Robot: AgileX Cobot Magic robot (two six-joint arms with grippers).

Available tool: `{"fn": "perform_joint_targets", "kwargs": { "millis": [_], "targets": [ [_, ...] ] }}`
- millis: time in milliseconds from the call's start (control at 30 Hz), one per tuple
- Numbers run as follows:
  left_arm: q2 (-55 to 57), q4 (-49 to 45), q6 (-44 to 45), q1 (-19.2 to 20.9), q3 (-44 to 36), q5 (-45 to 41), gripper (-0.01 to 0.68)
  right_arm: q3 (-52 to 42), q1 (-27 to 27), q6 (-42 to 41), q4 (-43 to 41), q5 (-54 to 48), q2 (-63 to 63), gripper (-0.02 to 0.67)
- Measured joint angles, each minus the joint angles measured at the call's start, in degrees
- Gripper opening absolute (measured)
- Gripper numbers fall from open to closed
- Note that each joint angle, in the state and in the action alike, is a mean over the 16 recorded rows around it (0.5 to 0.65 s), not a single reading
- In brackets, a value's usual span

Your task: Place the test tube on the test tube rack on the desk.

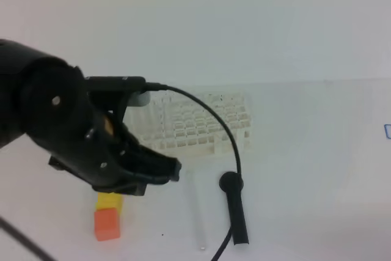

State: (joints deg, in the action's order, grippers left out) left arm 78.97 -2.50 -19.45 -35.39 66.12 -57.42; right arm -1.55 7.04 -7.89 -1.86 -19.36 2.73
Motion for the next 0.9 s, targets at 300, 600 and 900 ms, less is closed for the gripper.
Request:
{"fn": "perform_joint_targets", "kwargs": {
  "millis": [300, 600, 900],
  "targets": [
    [11.4, 3.9, -8.4, -0.1, 5.5, 1.4, 0.003, 0.0, 0.0, 0.0, 0.0, 0.0, 0.0, -0.001],
    [18.6, 7.4, -13.1, -0.2, 6.4, 4.1, 0.089, 0.0, 1.0, 0.0, 0.0, 0.0, 0.0, -0.001],
    [21.4, 4.3, -17.3, -1.4, 6.5, 5.9, 0.265, 0.0, 2.1, 0.0, 0.0, 0.0, 0.0, -0.001]
  ]
}}
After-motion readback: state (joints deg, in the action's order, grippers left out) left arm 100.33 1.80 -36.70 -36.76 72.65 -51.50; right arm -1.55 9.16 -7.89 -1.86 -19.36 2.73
